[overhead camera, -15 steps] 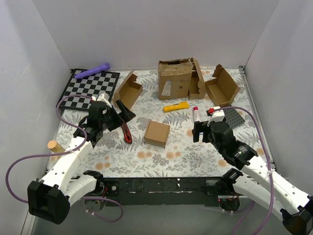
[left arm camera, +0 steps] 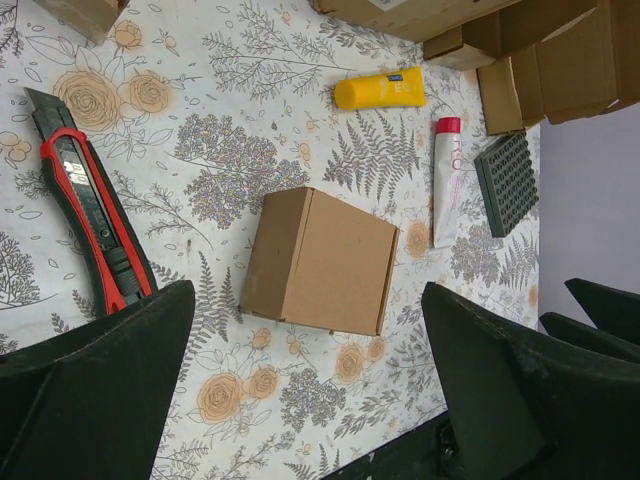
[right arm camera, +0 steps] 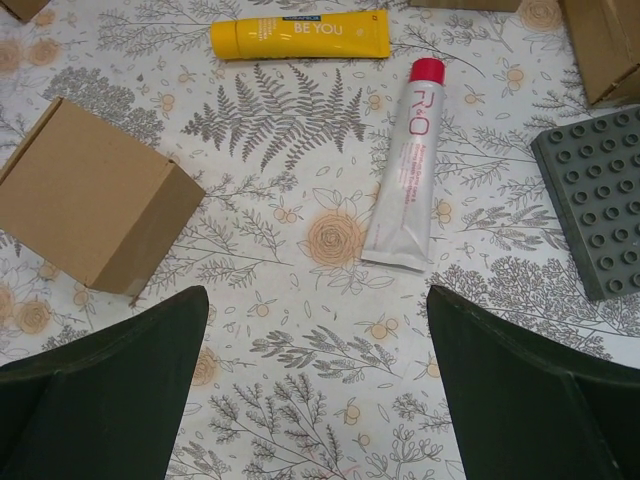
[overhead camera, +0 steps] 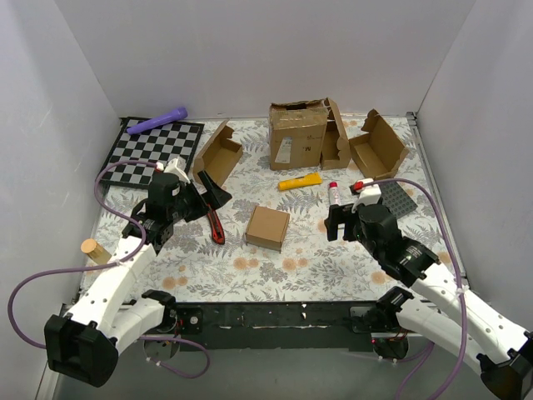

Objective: Unpack the express box

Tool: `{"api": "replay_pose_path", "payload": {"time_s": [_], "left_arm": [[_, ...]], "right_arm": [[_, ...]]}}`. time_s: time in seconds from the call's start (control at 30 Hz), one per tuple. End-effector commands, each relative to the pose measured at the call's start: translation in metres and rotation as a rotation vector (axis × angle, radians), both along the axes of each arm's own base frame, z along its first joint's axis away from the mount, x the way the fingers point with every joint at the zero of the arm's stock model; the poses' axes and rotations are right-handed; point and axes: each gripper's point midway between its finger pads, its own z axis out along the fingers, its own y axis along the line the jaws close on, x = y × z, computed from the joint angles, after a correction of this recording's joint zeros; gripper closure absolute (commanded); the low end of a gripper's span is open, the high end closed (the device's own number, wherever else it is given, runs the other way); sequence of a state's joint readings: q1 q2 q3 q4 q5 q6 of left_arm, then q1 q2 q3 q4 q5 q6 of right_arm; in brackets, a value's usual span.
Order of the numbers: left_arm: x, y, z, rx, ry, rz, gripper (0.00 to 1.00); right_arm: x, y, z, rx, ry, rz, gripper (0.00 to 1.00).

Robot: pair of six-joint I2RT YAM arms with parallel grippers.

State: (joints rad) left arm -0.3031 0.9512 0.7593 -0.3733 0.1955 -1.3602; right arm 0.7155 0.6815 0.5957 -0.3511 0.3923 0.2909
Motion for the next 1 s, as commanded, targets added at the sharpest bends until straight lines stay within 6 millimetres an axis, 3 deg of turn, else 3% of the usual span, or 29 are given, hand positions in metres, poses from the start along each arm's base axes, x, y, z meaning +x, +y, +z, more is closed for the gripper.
{"api": "replay_pose_path", "payload": {"time_s": [0.0,0.23,0.33,0.37,0.47,0.67,0.87,0.9,0.97], "left_arm": [[-0.008,-0.001,-0.009,0.025,0.011,-0.042,0.02],[-0.015,-0.017,-0.026,0.006,0.073,-0.104,0.03],[-0.017,-0.025,-0.029,-0.002,0.077,-0.124,0.12],[-0.020,-0.027,-0.034,-0.001,0.088,-0.130,0.20],[-0.025,-0.028,-0.048,-0.013,0.119,-0.124,0.30],[-0.029,-0.036,-0.061,-0.068,0.141,-0.109,0.31],[-0.034,-0.046,-0.075,-0.049,0.167,-0.101,0.28],[-0.036,-0.050,-0.078,-0.043,0.177,-0.108,0.27],[-0.034,-0.051,-0.079,-0.033,0.181,-0.098,0.22]], "right_arm": [[0.002,0.022,0.017,0.041,0.004,0.083,0.02],[0.004,0.056,-0.020,0.064,0.182,0.137,0.06],[0.002,0.081,-0.020,0.150,0.201,0.212,0.10],[0.001,0.089,-0.017,0.179,0.196,0.238,0.11],[-0.001,0.103,-0.017,0.216,0.206,0.283,0.13],[-0.004,0.122,-0.025,0.244,0.244,0.331,0.11],[0.025,0.126,-0.025,0.200,0.215,0.253,0.07],[0.029,0.128,-0.033,0.178,0.228,0.244,0.06],[0.036,0.130,-0.034,0.162,0.239,0.224,0.05]]}}
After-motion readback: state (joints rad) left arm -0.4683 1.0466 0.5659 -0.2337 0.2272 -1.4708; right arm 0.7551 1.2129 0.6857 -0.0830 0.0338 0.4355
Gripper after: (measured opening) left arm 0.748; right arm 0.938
